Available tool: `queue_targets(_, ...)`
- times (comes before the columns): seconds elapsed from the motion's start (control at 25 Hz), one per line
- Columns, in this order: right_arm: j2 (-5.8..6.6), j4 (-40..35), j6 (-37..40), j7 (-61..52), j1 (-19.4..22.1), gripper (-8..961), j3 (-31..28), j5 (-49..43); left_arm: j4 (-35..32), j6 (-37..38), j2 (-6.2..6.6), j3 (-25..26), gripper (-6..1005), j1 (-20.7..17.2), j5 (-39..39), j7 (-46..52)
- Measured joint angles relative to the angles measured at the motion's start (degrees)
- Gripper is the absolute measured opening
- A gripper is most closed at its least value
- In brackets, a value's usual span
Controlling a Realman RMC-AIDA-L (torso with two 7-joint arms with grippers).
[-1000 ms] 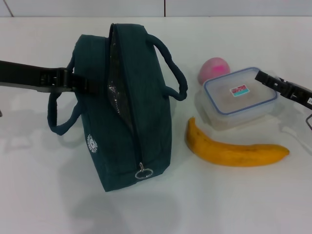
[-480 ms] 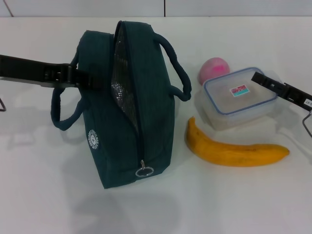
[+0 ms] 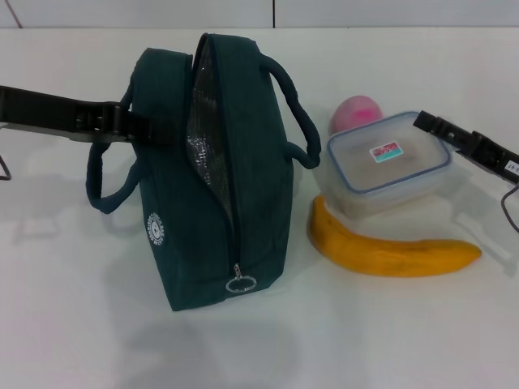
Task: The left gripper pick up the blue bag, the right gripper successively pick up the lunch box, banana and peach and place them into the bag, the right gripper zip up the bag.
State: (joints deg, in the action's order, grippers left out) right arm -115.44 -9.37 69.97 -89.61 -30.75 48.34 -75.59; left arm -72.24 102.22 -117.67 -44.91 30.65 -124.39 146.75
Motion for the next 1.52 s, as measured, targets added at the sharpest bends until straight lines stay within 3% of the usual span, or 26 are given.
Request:
queue_targets(1.08,-0.59,2.61,3.84,-11.78,-1.99,805,0.81,0.37,3.07,0.26,0.07,-0.97,64,0.83,0.40,-1.26)
queue_targets(1.52,-0.72,3.39,3.67,-13.30,-2.57,465,1.41,0.46,3.42,0.17,0.14,-0.97,65,0.91,0.40,-1.58)
